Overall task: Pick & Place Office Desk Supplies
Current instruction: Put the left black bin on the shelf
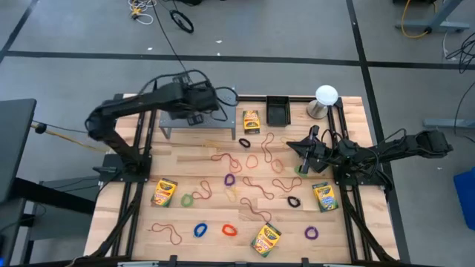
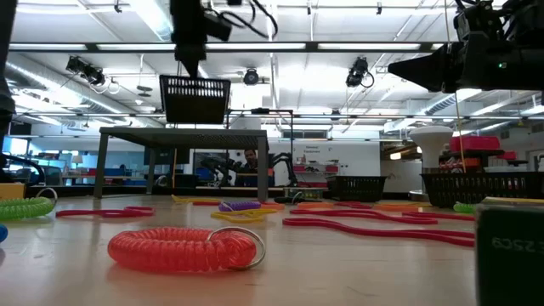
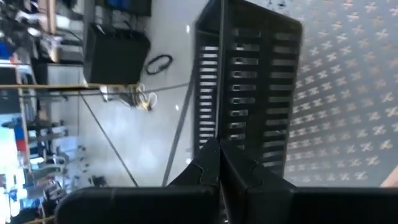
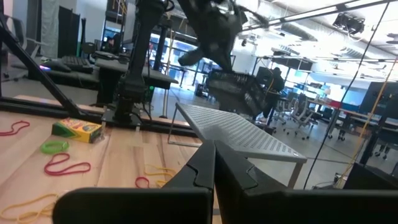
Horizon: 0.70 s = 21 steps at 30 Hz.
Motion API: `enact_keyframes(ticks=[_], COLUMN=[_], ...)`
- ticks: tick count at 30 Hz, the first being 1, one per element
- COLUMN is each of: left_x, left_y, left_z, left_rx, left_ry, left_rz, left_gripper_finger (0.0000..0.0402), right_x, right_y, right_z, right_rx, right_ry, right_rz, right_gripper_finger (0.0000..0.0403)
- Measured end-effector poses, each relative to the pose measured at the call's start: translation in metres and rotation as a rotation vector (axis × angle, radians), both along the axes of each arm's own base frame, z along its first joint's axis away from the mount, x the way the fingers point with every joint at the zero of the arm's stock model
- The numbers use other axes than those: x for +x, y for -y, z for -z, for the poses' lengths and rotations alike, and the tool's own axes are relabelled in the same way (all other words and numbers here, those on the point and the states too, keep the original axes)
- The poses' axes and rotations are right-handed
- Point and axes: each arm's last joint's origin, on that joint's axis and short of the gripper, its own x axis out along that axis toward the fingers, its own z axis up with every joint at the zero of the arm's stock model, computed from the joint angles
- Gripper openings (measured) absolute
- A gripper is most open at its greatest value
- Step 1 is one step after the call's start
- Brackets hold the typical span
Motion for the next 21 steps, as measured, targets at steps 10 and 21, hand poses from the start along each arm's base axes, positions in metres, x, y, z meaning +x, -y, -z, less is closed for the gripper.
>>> enact_keyframes(ticks=[10,21], left_x=[0.019,0.006], left_y=[-0.003,-0.011], left_z=[0.028,-0.010], left_rx=[-0.155,-0.308], left_ry=[0.023,0.165], left_rz=[-0.058,-0.035], left_gripper_finger=[0.0034,0.0171], right_x=[0.000,0.000], right_y=[0.000,0.000], right_z=[0.000,0.000], right_rx=[0.004,0.006], right_ry=[-0.004,-0.003], right_rz=[-0.002,-0.004], right_gripper_finger=[0.0007,0.0007])
